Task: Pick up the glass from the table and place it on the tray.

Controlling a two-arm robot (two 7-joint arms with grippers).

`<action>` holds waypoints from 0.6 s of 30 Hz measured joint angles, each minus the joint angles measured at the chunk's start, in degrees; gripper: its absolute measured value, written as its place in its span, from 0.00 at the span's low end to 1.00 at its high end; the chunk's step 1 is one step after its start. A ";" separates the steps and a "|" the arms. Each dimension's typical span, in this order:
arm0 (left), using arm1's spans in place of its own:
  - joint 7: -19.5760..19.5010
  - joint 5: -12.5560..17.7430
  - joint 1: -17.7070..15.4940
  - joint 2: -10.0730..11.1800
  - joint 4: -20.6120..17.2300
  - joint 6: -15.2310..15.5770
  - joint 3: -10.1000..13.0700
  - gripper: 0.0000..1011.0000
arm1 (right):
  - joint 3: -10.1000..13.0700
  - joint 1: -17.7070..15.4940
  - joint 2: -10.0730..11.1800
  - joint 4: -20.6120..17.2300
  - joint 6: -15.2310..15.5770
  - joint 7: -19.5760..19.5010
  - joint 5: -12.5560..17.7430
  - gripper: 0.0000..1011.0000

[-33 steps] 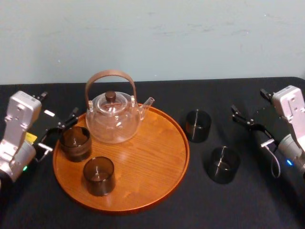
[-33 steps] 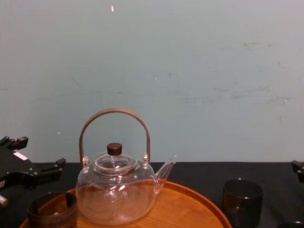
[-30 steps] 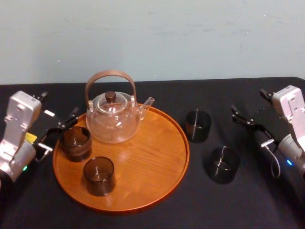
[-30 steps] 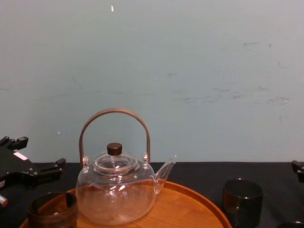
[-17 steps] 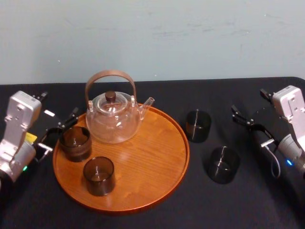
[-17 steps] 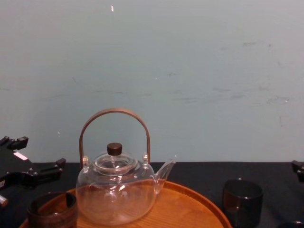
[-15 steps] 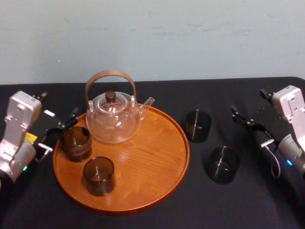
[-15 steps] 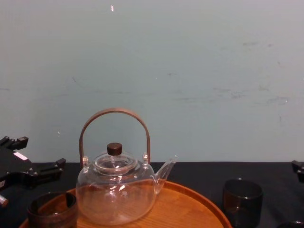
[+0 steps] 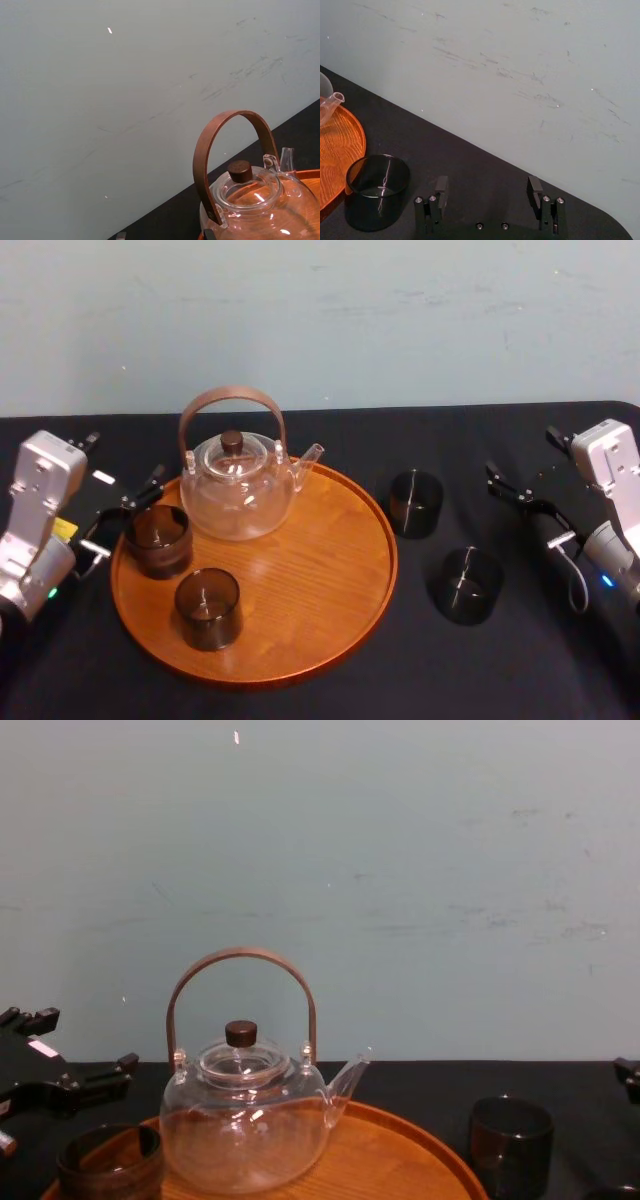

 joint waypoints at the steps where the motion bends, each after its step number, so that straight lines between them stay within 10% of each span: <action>1: 0.00 0.00 0.00 0.00 0.00 0.00 0.00 0.99 | 0.00 0.00 0.00 0.00 0.00 0.00 0.00 0.99; 18: 0.00 0.00 0.00 0.00 0.00 0.00 0.00 0.99 | 0.00 0.00 0.00 0.00 0.00 0.00 0.00 0.99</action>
